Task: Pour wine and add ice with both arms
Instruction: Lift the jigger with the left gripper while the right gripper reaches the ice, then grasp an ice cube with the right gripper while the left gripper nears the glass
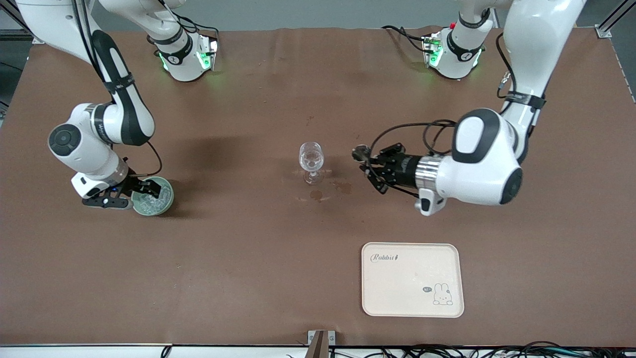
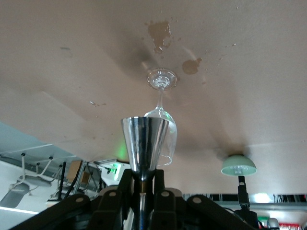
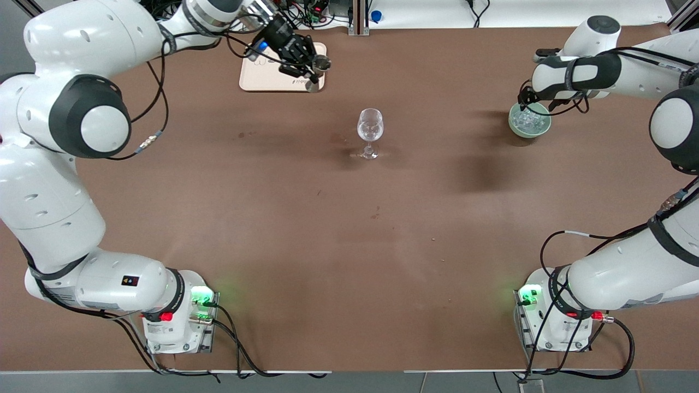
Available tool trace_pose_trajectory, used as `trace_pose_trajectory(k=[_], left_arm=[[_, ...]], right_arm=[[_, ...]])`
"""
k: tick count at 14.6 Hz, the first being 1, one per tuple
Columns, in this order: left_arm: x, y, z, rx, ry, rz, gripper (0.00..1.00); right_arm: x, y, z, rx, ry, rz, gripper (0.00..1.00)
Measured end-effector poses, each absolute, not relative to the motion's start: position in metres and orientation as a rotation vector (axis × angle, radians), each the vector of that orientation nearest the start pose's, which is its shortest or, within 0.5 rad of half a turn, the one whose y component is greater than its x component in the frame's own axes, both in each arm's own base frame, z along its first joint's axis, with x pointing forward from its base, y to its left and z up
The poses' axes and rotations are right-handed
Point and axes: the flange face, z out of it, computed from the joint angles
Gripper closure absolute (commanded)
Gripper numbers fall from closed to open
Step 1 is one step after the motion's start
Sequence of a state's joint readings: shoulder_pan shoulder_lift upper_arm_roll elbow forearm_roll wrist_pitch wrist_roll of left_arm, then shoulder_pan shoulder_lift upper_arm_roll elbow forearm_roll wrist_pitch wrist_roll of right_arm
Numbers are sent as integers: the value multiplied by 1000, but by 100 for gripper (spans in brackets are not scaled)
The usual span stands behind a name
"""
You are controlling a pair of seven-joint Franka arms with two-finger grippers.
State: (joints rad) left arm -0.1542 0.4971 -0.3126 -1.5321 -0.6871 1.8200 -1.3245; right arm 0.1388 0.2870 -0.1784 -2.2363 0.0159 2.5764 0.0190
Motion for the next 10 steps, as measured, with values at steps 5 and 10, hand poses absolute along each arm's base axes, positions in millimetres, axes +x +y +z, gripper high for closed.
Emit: trace_pose_trajectory(k=[5,10], left_arm=[[563,-380,393,-2678,-1753,1034,100],[545,-409,392,-2627,-1790,943,100]], right_arm=[[541,-22,232,-3182,113,-50,37],[538,-20,222,-3183,131,-25,48]])
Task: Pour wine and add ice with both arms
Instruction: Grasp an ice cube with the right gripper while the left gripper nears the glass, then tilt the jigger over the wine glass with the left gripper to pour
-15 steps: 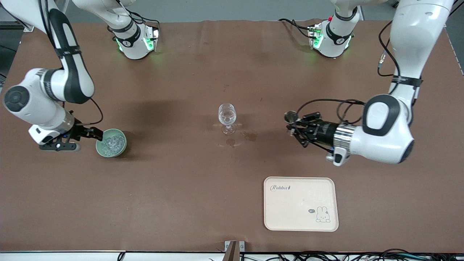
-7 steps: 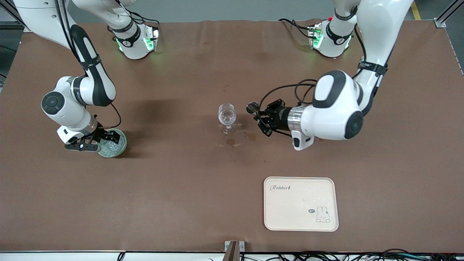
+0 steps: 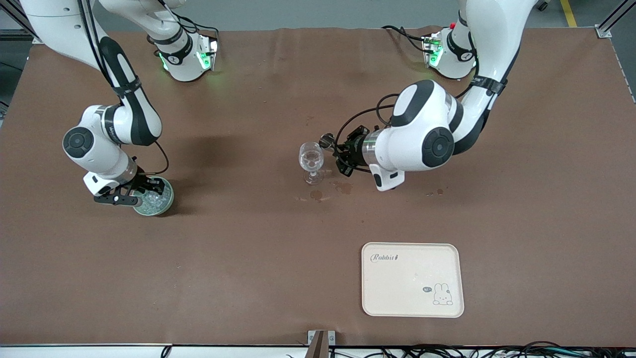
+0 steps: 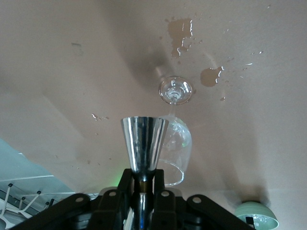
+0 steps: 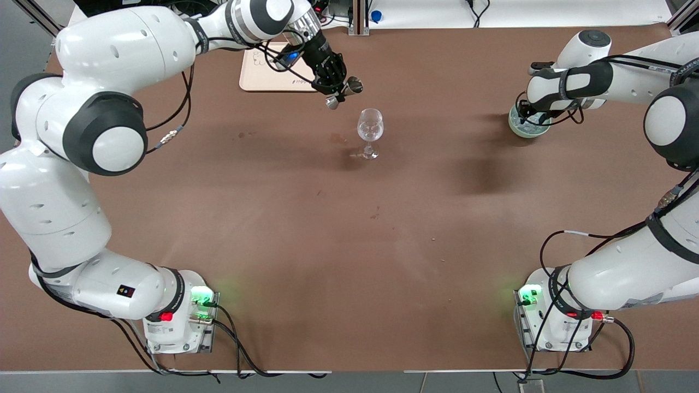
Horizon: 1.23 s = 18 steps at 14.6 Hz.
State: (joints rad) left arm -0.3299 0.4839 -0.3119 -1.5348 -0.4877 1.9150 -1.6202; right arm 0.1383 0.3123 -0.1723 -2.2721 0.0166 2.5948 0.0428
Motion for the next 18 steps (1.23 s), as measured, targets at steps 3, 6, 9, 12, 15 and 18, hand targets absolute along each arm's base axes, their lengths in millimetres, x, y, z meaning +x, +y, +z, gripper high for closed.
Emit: trace_pose_trajectory(k=[3,6,9,12,15,18], left_arm=[[538,-419,390,-2594,-1812,840,100],[525,-435,388,-2566,-1825,783,100],[519,-443,387,-2553,-1845,723,100],[520,-442,385,-2544,-1852,713,100],[518,-443,381,-2540,-1847,706,100],[519,-441,378,-2539,-1840,727,100]], right_arm=[[538,-13,219,-3178,158,-20,47],[538,-13,219,-3178,165,-20,48],[538,-15,219,-3177,170,-20,55],[538,-16,219,-3177,173,-20,67],[538,-17,219,-3177,175,-21,86],[540,-17,221,-3177,176,-27,93]])
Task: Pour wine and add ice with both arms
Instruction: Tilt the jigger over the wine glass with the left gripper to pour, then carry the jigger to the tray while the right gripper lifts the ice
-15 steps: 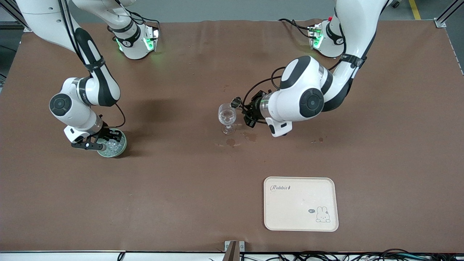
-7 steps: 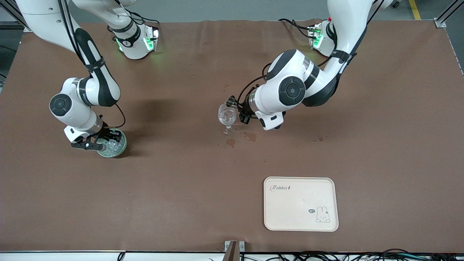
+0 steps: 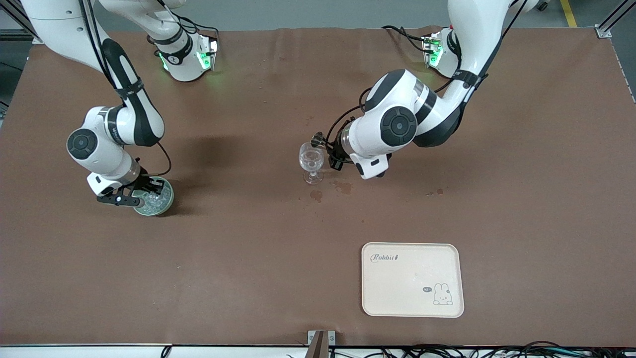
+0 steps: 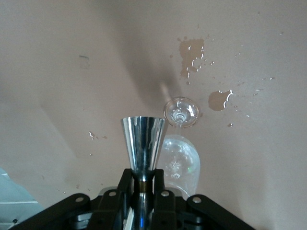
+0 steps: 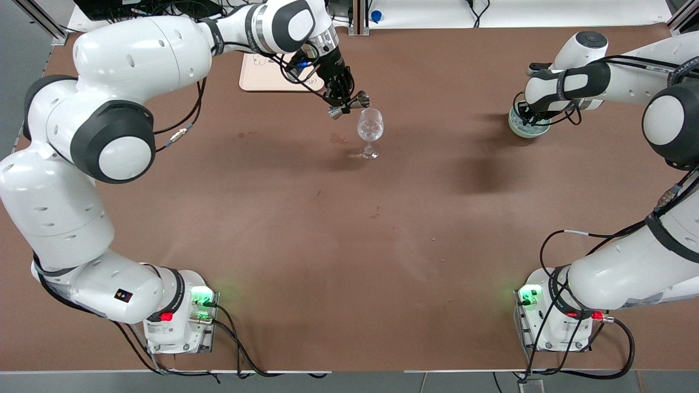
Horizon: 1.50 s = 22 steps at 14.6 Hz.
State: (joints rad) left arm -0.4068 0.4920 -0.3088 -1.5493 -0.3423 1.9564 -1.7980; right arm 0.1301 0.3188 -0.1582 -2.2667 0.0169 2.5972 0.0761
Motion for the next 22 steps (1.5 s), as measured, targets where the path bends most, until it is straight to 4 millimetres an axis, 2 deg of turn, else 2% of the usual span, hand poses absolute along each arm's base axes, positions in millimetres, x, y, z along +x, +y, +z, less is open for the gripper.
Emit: trace_pose_trajectory(k=[3,5,7,9,12,15,18,22], left_arm=[[527,-431,375,-2592,-1773,951,100],[542,-411,376,-2600,-1773,1075,100],[560,-386,377,-2602,-1816,1176,100],[584,-353,373,-2607,-1878,1299,100],[626,-297,358,-2579,-2023,1446,100],[665,-252,341,-2529,-2167,1540,100],[693,-212,313,-2533,-2245,1590,100],[714,-134,264,-2585,-2360,1664,99]], right_arm=[[546,-16,228,-3177,176,57,97],[558,-15,249,-3172,176,167,98],[575,-13,296,-3164,176,179,98],[585,-13,360,-3154,177,120,98],[587,-21,462,-3139,195,71,98],[582,-46,549,-3129,256,43,98],[572,-60,604,-3124,282,80,98],[557,-62,649,-3124,250,99,98]])
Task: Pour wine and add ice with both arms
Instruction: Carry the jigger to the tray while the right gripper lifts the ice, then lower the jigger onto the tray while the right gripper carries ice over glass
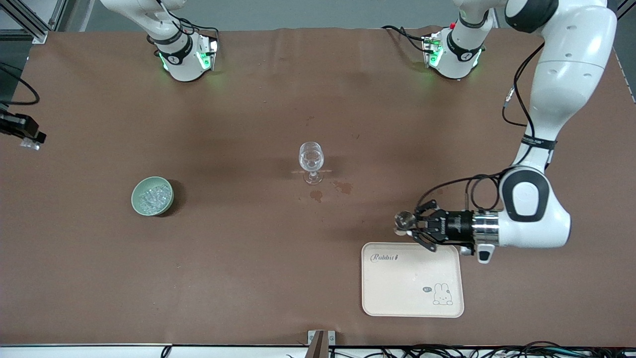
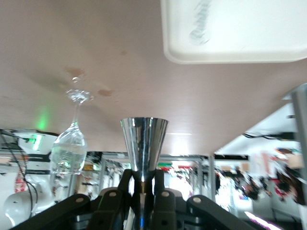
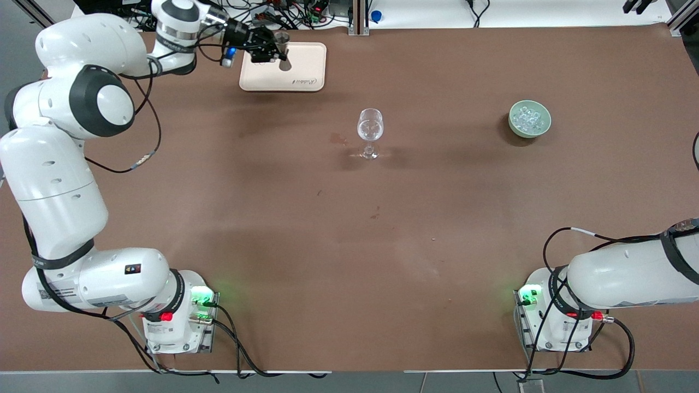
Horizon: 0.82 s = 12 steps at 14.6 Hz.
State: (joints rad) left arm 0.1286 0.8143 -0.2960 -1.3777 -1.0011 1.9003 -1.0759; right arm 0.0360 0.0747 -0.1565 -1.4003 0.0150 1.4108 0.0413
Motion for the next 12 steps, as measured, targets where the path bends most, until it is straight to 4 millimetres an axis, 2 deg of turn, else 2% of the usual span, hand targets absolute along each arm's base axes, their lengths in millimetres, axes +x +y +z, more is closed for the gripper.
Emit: trace_pose_trajectory(k=[3,5,7,11,12], left_arm=[[722,-95,229,1551,1433,-945,99],[728,-87,211,1531,1446,-879,99],[733,-86,195,1493,1453,-867,99],[733,-84,163,1445,1427,-850,99],[733,-82,152,1432,1433,-840,99]], right_arm=[[556,-63,654,-3122,248,90,98],[558,-44,654,-3122,197,92,98],[560,-6,654,-3121,170,92,98],[558,92,657,-3102,166,31,98],[557,122,659,-3078,196,-8,98]])
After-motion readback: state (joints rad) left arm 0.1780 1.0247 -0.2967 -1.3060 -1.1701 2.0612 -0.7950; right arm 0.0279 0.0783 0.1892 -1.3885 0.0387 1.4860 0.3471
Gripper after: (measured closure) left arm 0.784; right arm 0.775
